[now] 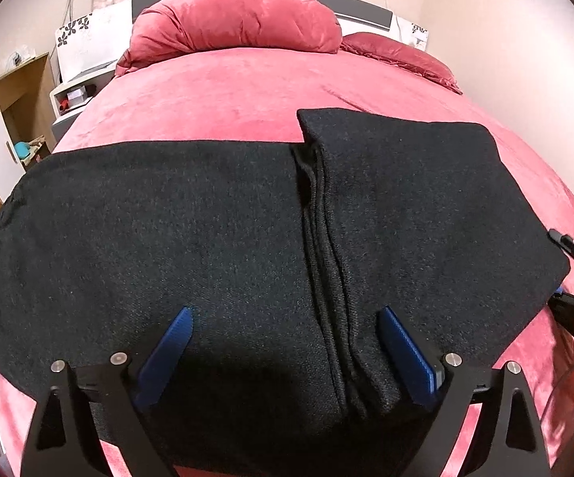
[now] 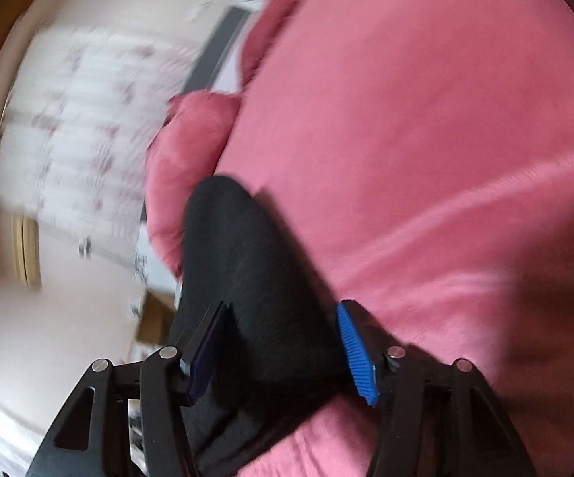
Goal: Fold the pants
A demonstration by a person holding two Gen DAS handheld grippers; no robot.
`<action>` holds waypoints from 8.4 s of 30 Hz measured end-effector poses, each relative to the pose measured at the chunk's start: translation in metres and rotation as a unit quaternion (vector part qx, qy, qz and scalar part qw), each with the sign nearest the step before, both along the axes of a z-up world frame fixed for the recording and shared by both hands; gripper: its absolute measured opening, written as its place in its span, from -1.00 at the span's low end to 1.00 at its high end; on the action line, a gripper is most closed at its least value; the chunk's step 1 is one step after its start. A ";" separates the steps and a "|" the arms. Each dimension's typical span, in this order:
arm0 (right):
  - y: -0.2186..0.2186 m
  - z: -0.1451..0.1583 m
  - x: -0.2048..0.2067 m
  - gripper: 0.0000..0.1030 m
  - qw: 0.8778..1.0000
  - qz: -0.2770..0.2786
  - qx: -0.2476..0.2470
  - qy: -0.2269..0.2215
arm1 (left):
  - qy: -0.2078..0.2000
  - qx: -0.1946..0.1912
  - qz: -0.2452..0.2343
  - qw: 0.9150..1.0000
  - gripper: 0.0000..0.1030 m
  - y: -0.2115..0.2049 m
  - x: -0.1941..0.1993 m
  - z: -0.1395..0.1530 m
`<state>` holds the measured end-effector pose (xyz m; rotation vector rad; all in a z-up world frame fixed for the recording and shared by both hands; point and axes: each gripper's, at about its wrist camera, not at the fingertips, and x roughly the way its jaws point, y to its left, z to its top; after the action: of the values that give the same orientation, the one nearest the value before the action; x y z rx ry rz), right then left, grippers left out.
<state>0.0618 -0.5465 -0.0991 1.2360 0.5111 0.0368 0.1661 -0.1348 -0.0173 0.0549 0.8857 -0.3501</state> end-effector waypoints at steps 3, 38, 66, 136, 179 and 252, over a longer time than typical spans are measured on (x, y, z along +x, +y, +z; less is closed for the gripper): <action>0.008 0.005 0.014 0.17 1.000 0.008 -0.010 -0.002 | 0.002 0.003 0.003 1.000 0.90 -0.003 0.002 0.000; 0.056 0.112 0.023 -0.46 0.983 0.091 -0.156 0.041 | -0.003 -0.017 0.038 0.999 0.94 0.054 -0.012 0.028; 0.422 0.290 0.100 -0.47 0.872 0.233 -0.425 -0.072 | -0.009 -0.104 0.232 0.967 0.94 0.308 -0.069 0.021; 0.301 0.104 0.040 -0.64 0.947 0.215 -0.219 0.097 | -0.055 -0.142 0.063 0.986 0.09 0.302 -0.003 0.071; 0.301 0.052 0.181 0.23 0.894 0.408 -0.182 0.039 | 0.228 -0.195 -0.022 0.953 1.00 0.301 0.119 -0.038; 0.251 0.106 0.270 -0.43 0.875 0.233 -0.416 0.082 | 0.080 -0.170 0.024 0.982 0.92 0.219 0.002 -0.026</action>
<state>0.3322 -0.2953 0.0070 0.2511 0.8519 0.1081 0.1686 0.0844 -0.0438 -0.3144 0.9739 -0.4619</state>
